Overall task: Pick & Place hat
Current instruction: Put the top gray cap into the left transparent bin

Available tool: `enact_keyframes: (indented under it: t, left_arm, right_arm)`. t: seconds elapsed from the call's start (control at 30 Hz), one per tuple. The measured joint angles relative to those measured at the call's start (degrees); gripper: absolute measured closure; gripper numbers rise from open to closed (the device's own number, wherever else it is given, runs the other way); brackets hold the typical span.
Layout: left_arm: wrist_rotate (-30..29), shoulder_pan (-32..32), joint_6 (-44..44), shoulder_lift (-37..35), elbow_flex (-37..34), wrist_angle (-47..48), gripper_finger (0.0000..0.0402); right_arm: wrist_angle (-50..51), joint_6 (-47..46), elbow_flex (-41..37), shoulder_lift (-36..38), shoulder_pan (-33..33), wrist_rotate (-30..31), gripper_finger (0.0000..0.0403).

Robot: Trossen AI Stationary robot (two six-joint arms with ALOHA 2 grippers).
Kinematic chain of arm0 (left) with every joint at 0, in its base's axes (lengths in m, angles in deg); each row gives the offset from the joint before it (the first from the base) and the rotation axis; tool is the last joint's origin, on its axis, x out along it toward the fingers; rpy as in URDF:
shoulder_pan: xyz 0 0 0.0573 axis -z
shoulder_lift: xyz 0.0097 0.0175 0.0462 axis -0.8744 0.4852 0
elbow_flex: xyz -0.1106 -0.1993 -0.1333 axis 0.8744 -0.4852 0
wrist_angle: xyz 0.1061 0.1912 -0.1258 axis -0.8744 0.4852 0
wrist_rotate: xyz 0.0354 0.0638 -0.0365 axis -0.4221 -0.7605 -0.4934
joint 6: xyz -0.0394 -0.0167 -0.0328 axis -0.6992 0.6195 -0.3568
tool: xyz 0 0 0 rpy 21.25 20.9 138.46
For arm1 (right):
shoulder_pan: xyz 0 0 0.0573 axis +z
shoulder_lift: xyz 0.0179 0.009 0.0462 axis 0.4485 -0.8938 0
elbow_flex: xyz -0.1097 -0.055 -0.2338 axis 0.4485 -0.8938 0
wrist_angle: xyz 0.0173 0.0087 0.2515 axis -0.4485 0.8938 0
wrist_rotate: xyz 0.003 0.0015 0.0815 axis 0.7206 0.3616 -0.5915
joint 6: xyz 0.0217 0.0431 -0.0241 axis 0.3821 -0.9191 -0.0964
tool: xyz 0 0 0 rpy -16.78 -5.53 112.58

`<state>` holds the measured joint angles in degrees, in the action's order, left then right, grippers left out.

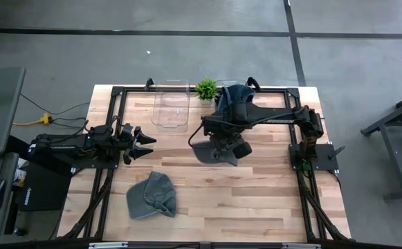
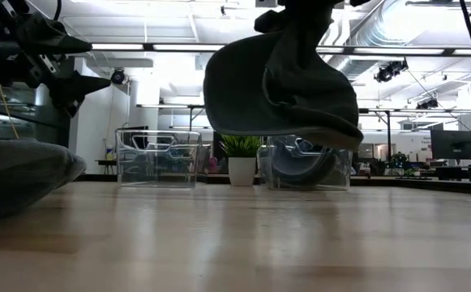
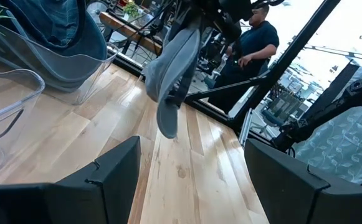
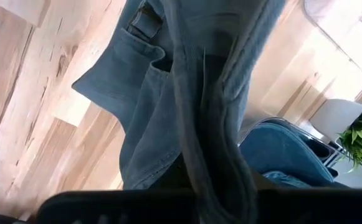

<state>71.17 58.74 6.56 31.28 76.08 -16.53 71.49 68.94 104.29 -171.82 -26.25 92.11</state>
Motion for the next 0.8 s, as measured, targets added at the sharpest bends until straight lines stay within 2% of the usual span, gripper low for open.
enact_keyframes:
  t: [0.63, 0.8]
  left_arm:
    - [-0.18, 0.01, 0.0, 0.01, -0.01, -0.04, 0.0135]
    - [-2.55, 0.01, 0.0, -0.01, -0.01, -0.04, 0.0135]
  right_arm:
    - [-1.56, -3.71, 0.0, 0.0, -0.01, 0.61, 0.0402]
    - [-1.58, -6.65, -0.02, 0.0, -0.01, 0.76, 0.0402]
